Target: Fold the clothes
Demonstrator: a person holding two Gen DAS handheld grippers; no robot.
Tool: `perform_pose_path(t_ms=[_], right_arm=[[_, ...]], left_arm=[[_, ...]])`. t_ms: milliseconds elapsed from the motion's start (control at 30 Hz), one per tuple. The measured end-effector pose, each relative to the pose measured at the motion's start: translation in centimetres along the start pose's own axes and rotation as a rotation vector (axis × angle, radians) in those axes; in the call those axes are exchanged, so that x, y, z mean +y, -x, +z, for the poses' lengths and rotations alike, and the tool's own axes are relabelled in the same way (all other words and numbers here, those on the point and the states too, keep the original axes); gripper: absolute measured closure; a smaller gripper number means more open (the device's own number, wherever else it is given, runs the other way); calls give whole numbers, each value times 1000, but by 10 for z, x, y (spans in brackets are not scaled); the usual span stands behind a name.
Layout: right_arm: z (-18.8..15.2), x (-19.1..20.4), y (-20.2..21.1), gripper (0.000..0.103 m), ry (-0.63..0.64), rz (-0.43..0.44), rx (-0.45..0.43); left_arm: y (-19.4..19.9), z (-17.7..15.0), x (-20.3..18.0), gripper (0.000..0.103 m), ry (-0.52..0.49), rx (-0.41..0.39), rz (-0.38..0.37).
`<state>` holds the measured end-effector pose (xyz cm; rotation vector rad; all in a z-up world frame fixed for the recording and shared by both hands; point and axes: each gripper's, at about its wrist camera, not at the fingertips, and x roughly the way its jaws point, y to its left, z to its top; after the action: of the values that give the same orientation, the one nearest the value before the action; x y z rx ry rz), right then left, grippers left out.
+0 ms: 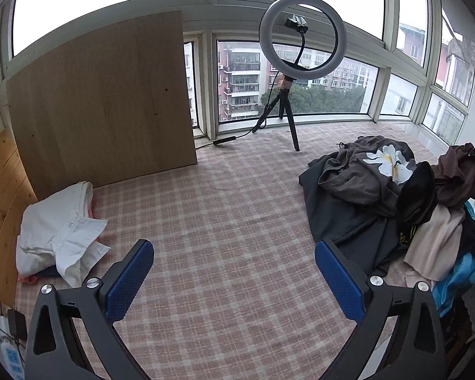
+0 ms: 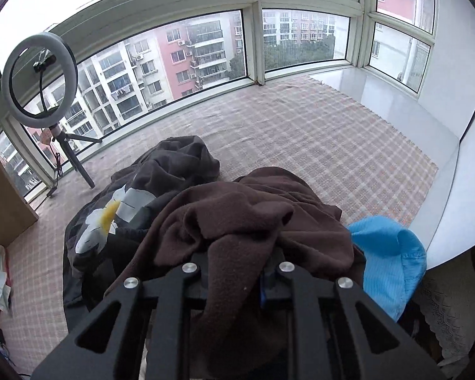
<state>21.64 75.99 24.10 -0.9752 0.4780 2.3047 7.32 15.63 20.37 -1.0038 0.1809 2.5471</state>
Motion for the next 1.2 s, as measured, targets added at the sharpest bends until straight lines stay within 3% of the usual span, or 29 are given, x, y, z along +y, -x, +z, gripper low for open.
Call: perform_pose_path(t_ms=[133,267,467,600,700,733,767,867,933,1033,1200], right_arm=[[59,38,50,89,2,40,-130],[96,114,108,89,86,85,-292],[130,233,220,89,198,349,-460],[112,300,264,89,275,555,-457],[78,361,246,78,350,656,-320],[63,384,233,64,403,666,-252],[43,407,215,58,469,642,-184],[-17,447,161,57,572,558,-68],[-50,451,124,55,559,565,-26],[-88,421,63,50,461,577,80],[-143,384,-16,50,428,450,194]], left_arm=[[12,7,23,1,20,-37,20],[28,15,48,1,51,-89,25],[53,20,92,1,111,-161,48],[72,18,122,1,138,-199,81],[82,16,141,1,148,-217,104],[84,15,146,1,149,-219,103],[85,15,150,1,148,-221,101],[77,13,153,1,125,-204,88],[65,8,151,1,100,-173,64],[39,-3,140,1,61,-100,11],[-15,-23,91,1,13,24,-127]])
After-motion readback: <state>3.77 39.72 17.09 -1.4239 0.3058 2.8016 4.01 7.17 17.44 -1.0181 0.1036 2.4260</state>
